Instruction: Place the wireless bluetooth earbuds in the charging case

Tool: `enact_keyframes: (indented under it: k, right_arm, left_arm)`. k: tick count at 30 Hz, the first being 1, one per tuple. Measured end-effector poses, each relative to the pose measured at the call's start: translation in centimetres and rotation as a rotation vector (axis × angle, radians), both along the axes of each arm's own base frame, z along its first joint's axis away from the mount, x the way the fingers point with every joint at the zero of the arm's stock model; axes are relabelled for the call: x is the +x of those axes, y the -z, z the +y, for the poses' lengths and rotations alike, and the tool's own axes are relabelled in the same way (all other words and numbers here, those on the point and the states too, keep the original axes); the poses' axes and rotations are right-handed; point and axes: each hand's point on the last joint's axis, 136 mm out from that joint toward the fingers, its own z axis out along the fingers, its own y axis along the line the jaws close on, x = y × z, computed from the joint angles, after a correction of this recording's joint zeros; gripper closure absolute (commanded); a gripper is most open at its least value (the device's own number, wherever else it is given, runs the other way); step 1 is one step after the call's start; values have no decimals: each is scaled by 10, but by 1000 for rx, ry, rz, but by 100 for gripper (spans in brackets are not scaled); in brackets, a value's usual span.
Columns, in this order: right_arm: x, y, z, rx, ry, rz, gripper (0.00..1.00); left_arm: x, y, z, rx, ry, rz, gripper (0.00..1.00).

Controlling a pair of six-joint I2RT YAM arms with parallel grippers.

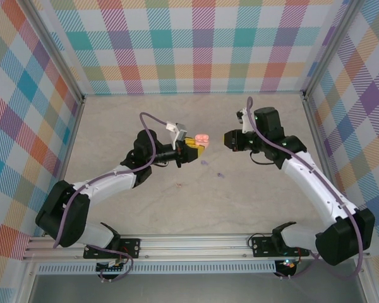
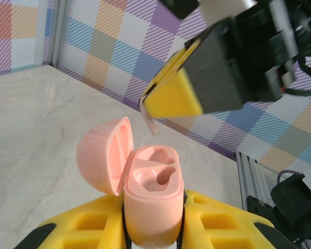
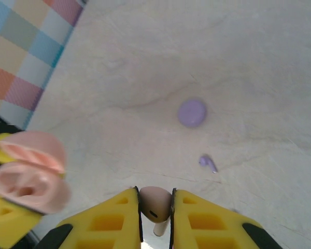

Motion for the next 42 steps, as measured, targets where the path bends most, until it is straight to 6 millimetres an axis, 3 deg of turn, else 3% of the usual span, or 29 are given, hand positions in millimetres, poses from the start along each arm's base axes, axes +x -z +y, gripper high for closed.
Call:
enact_keyframes:
  k: [8,14,23,42]
  right_arm:
    - [-20,-34,26,89,-129,-54,80]
    - [-31,-48,44,115,-194,-85,80]
    - [-35,-44,58,115,-233,-79,80]
    - [-24,-51,58,119,-188,-121,80]
  left_arm:
    - [-8,4,-4,7,58,-18,75]
    - [-14,3,-7,9,84,-34,75]
    - [-13,1,-9,-5,85,-30,75]
    - [-14,-2,-10,-28,83,7,75]
